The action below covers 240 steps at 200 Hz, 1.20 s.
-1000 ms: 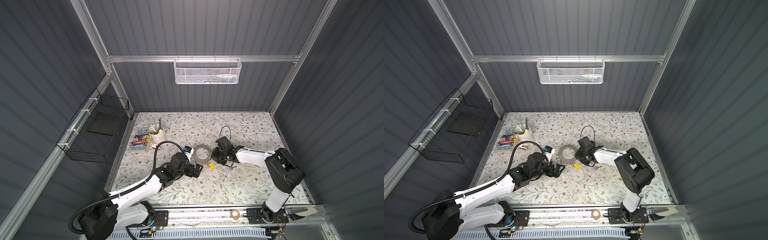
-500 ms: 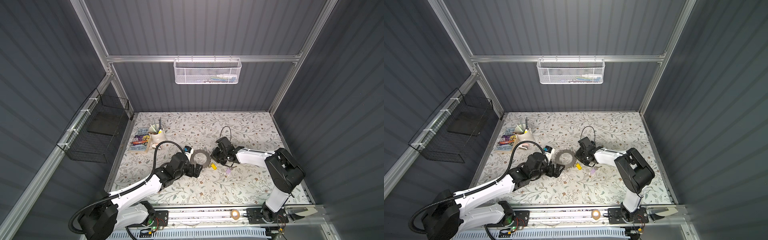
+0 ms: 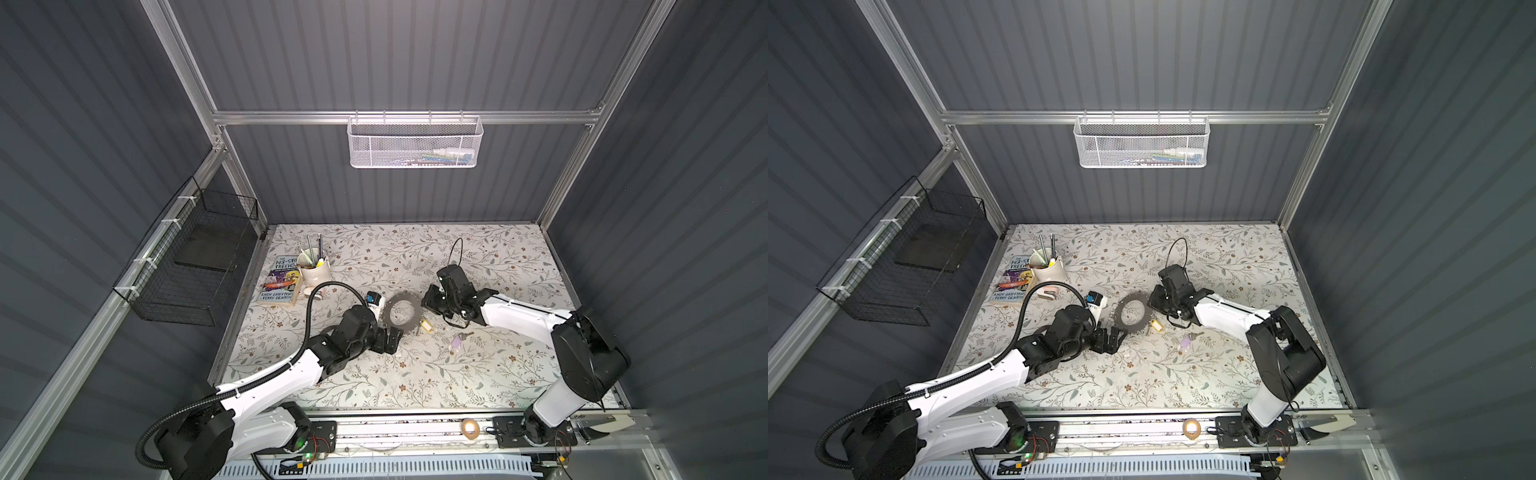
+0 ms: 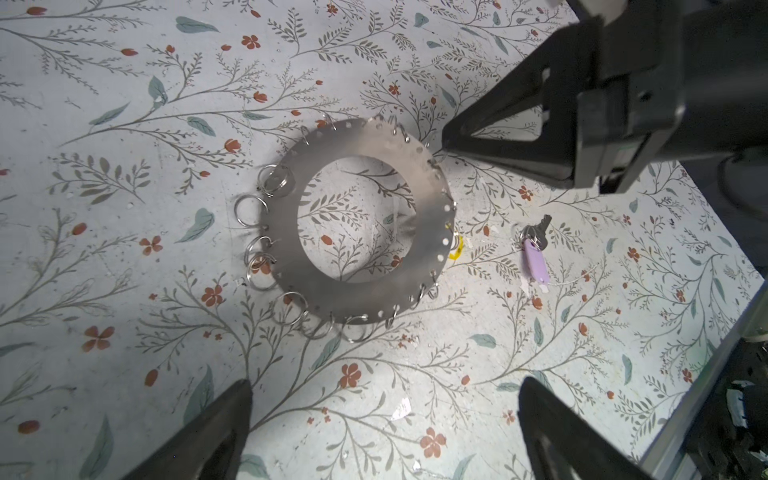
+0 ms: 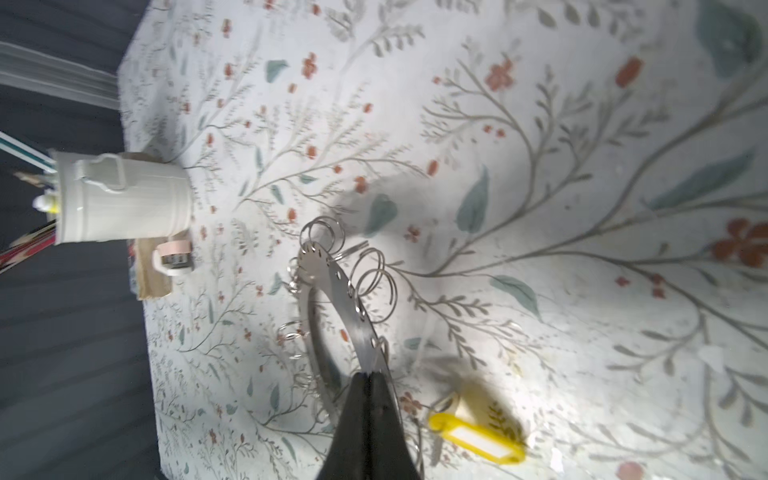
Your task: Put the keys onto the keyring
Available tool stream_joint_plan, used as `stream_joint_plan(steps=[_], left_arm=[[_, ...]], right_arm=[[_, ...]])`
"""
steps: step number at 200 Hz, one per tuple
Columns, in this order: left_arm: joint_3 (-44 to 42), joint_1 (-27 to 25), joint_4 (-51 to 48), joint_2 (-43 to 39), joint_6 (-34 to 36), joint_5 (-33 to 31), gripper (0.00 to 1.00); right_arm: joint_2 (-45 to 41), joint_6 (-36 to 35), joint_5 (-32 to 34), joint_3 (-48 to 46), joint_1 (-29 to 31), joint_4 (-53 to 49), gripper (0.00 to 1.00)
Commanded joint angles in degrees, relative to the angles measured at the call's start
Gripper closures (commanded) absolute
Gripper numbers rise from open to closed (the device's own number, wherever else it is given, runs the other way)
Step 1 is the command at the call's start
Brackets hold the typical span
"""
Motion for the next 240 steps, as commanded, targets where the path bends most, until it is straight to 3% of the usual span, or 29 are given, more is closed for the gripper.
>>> stream_joint_plan(steps=[1, 54, 84, 111, 148, 192, 240], left_arm=[[1.92, 0.76, -2.03, -2.29, 0.63, -2.57, 0.00], [-3.17, 10.79, 4.15, -10.26, -3.57, 2.80, 0.01], [-8.96, 11.32, 14.81, -15.93, -0.16, 0.46, 0.01], [-9.77, 11.38, 17.63, -18.29, 3.43, -3.80, 0.01], [-6.43, 11.41, 18.09, -13.88, 9.22, -1.67, 0.15], [-4.73, 14.25, 22.30, -9.00, 16.78, 9.80, 0.17], [-2.39, 24.00, 30.90, -1.62, 13.50, 35.64, 0.28]], right_arm=[[-2.05, -12.34, -5.74, 2.62, -0.35, 2.57, 1.00], [-3.01, -25.16, -22.28, 3.45, -4.65, 4.77, 1.00], [-3.36, -33.01, -25.06, 3.41, -5.49, 4.26, 1.00], [-4.29, -40.06, -27.97, 2.26, -5.58, 5.70, 1.00], [-6.79, -46.55, -28.80, 0.51, -5.54, 7.61, 1.00], [-7.19, -47.25, -33.03, -3.59, -5.96, 15.18, 1.00], [-8.29, -46.17, -33.85, -8.84, -6.34, 22.45, 1.00]])
